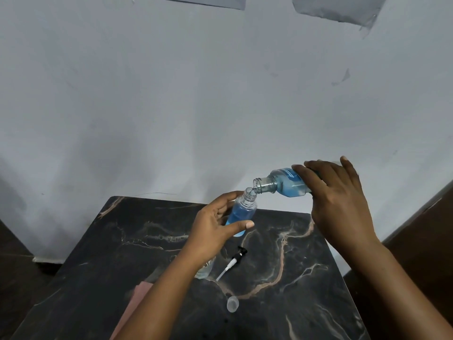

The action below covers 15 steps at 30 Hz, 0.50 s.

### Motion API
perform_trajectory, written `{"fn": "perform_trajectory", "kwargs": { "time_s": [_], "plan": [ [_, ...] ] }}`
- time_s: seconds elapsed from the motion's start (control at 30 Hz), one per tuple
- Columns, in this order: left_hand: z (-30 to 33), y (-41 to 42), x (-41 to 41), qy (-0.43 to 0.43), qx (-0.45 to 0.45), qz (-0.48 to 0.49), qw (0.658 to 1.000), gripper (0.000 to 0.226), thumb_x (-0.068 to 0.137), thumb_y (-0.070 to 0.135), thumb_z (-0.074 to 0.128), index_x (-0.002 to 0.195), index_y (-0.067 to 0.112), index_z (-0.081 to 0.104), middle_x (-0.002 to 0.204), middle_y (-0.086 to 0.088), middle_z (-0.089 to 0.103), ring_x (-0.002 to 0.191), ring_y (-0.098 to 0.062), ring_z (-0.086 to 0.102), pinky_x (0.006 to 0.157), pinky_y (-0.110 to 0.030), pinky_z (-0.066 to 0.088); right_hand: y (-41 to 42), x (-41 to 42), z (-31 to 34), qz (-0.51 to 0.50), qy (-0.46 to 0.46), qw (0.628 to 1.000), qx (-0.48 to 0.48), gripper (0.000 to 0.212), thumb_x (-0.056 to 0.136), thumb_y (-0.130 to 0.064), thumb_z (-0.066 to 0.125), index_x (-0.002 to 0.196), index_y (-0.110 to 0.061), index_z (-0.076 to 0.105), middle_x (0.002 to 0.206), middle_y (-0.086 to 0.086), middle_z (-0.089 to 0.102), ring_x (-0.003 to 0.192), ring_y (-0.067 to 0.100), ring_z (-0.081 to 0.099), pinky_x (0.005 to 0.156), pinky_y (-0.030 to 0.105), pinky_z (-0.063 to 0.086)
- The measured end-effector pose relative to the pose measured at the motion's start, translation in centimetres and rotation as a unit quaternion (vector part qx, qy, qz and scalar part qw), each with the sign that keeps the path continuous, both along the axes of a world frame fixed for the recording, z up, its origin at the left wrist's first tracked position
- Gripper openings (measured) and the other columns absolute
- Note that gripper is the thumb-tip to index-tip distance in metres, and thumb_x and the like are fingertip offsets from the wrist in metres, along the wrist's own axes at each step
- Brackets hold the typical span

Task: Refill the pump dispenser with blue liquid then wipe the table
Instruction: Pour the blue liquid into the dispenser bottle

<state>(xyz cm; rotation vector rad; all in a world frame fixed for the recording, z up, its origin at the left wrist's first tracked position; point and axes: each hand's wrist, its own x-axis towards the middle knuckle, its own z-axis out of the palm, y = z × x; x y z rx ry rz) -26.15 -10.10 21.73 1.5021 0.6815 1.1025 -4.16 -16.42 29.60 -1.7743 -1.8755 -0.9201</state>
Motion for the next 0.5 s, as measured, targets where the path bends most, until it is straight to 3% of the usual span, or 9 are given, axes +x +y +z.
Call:
{"fn": "perform_trajectory", "kwargs": {
  "time_s": [0.3,0.5],
  "plan": [
    [-0.22,0.43,0.12,-0.006,-0.002,-0.004,1.000,0.055,0.072,0.014,0.084,0.111,0.048,0.064,0.117,0.014,0.071,0.108,-0.007,0.068,0.085,-0.016,0.054,0.44,0.18,0.06,0.001,-0.004,1.000,-0.001,0.064,0.068,0.022,0.063,0.124,-0.009,0.063,0.117,0.018,0.065,0.108,0.041,0.059,0.110,0.057,0.031],
    [-0.19,0.40,0.16,-0.003,-0.004,-0.005,1.000,0.053,0.066,0.030,0.084,0.111,0.049,0.064,0.117,0.013,0.071,0.108,-0.008,0.068,0.085,-0.017,0.054,0.52,0.17,-0.01,0.003,-0.003,1.000,-0.002,0.061,0.070,0.020,0.062,0.124,-0.008,0.063,0.117,0.019,0.065,0.108,0.041,0.059,0.111,0.057,0.031]
  ]
}}
